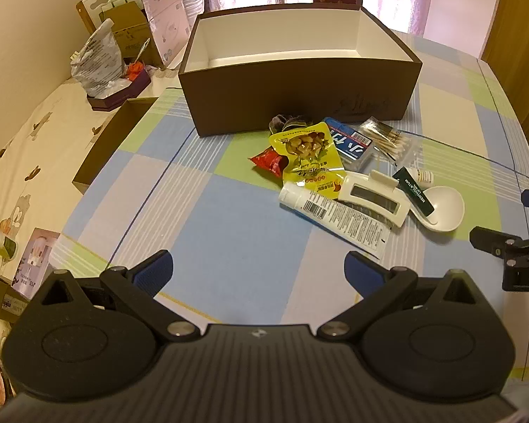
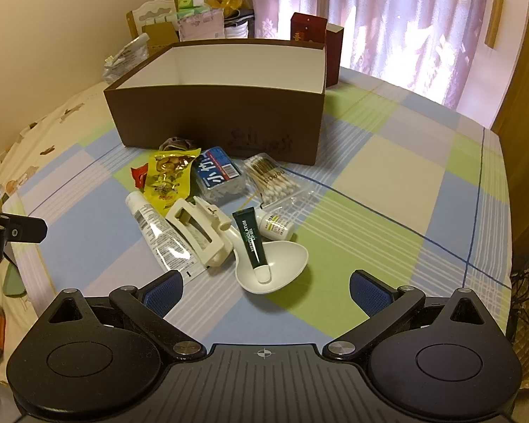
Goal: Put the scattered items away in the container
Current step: 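Move both tools toward the scattered items beside the brown box, then grasp the green lip gel tube with the right gripper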
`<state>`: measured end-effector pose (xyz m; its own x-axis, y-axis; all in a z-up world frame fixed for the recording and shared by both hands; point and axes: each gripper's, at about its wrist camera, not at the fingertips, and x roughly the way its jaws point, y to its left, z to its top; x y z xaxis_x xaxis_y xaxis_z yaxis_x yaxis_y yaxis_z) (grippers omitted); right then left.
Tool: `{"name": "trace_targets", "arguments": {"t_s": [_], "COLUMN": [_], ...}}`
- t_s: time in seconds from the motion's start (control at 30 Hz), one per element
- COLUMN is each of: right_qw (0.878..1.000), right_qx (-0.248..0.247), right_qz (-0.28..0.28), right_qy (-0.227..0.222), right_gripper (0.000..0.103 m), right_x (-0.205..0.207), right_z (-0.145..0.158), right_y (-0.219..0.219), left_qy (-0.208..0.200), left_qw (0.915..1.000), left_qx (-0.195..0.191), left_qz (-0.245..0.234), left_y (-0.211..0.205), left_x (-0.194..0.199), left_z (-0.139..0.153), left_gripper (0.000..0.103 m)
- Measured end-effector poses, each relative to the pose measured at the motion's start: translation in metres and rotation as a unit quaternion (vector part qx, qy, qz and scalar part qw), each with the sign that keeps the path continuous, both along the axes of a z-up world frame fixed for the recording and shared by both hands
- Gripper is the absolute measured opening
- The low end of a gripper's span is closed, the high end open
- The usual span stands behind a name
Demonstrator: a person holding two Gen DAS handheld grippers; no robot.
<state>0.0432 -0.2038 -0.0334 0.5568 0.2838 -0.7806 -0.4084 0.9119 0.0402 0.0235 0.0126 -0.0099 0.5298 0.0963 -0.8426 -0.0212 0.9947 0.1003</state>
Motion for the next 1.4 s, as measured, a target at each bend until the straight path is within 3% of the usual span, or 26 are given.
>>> {"name": "trace_targets", "arguments": {"t_s": [0.6, 0.97, 1.4], "right_qw": [1.000, 0.999, 0.999], "right_qx": [0.009, 0.033, 0.038], "right_qz": [-0.013, -0.027, 0.029], "right_qy": [0.007, -0.027, -0.013], "right_gripper": [0.103, 0.103, 0.103], "right_x": [0.005, 0.010, 0.018], "right_z": [-0.005, -0.003, -0.015], "right_y": [-0.005, -0.010, -0.006], "left_qy": [0.013, 0.025, 0.017], "left_qw": [0.9998, 0.9994, 0.9992], "left_qx": [-0.008, -0.020, -0.011], "left_qz": [-0.010, -0.011, -0.034], "left_y": [0.001, 0.008, 0.011], "left_x": [0.008, 0.016, 0.027], "left_z": [-0.006, -0.011, -0.024], "left_gripper": [0.102, 0.102, 0.102]}}
